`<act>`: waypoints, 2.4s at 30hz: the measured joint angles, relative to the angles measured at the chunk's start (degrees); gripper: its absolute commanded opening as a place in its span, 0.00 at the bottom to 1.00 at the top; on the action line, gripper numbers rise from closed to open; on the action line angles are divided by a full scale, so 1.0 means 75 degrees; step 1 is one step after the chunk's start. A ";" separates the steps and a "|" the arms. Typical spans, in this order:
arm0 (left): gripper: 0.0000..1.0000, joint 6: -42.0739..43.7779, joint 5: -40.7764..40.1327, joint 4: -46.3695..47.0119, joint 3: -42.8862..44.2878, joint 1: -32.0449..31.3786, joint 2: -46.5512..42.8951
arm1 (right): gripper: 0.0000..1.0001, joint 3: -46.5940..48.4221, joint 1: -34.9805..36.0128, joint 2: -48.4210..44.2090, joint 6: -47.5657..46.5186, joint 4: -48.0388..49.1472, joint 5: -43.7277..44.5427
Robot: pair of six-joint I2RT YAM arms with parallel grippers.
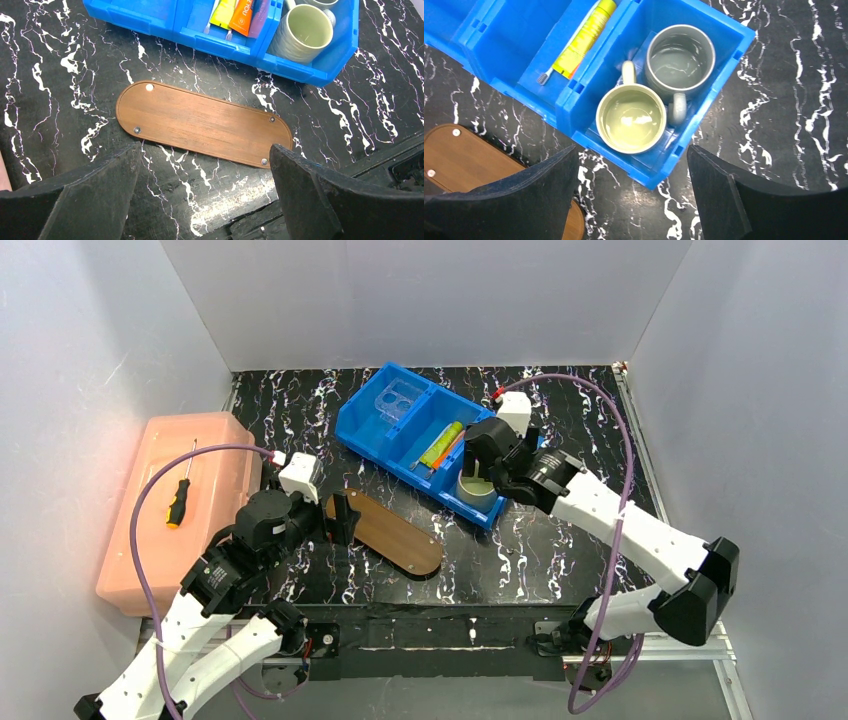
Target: Prepare toiletry sets of a toothbrush and toothpaste on the tray
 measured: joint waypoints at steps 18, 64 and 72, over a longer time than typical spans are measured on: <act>0.99 -0.0035 -0.0012 -0.0009 0.0000 0.0000 -0.0251 | 0.74 0.0799 -0.0015 0.2098 0.1428 0.0836 0.0009; 0.99 -0.0087 0.0000 -0.0012 0.0000 0.0000 -0.0350 | 0.44 0.2687 -0.0373 0.5164 0.3214 -0.0160 0.0300; 0.99 -0.0085 0.0000 -0.0012 0.0000 0.0000 -0.0347 | 0.15 0.2699 -0.0408 0.5217 0.3188 -0.0198 0.0256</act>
